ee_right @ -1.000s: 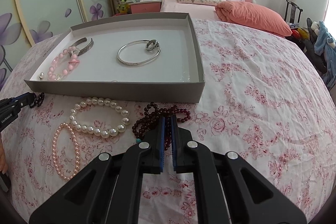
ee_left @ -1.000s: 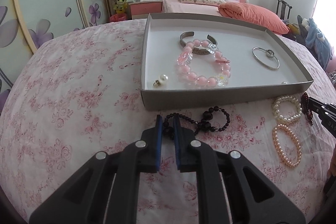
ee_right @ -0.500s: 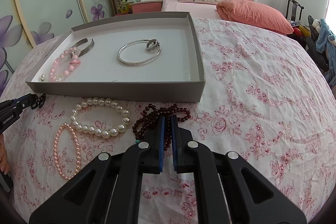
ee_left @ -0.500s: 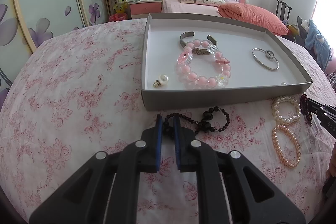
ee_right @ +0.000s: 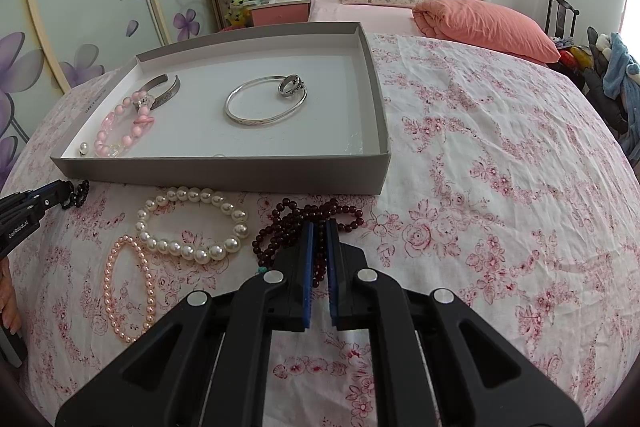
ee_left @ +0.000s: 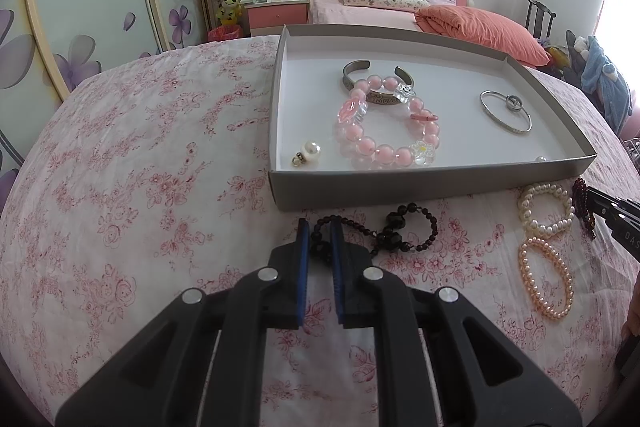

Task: Organize jewelry
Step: 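Close the left tool on the black bead bracelet and lift it, then carry the black bracelet and dark red strand over the tray with both tools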

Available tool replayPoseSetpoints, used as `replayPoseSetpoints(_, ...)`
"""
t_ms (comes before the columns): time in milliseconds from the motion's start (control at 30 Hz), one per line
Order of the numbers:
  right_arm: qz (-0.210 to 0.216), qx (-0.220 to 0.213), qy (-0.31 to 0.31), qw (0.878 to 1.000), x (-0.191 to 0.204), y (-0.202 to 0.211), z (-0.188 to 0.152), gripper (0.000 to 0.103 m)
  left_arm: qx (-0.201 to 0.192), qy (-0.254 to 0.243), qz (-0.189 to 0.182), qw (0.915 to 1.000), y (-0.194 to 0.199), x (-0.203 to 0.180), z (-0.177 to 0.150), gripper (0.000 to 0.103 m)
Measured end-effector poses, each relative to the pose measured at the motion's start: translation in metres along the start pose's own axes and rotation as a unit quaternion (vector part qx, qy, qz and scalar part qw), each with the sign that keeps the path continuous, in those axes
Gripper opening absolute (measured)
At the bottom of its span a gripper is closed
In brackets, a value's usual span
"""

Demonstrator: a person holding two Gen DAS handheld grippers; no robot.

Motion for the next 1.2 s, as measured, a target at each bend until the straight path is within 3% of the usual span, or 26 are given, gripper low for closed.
replayPoseSetpoints(233,0.007,-0.004,-0.006,1.0,-0.002,0.001,0.001,0.006,-0.001,-0.005,-0.012,0.9999,0.0,-0.002,0.0,0.012)
replayPoseSetpoints(367,0.017,-0.041,-0.023,0.999,-0.007,0.018,0.005,0.006,-0.015,-0.001,-0.034,0.9993,0.011,-0.003,-0.003,0.011)
replayPoseSetpoints(733,0.061,-0.141,-0.026,0.988,0.002,0.078,0.03,0.006,-0.114,-0.009,-0.102,0.9882,0.076,-0.025,0.021,0.011)
replayPoseSetpoints(1200,0.06,-0.251,-0.03,0.966,0.022,0.129,0.052,0.006,-0.183,-0.037,-0.078,0.9793,0.108,-0.054,0.044,0.011)
Point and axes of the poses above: each gripper's, at about its wrist camera, not at the fingertips, and y roughly against the way its jaws point, x to its left, z to its top, the point moved 2 cm from there along -y, roughly the way its jaws point, and after that the axes turned 11 degrees about -z, right-handed, at the moved point
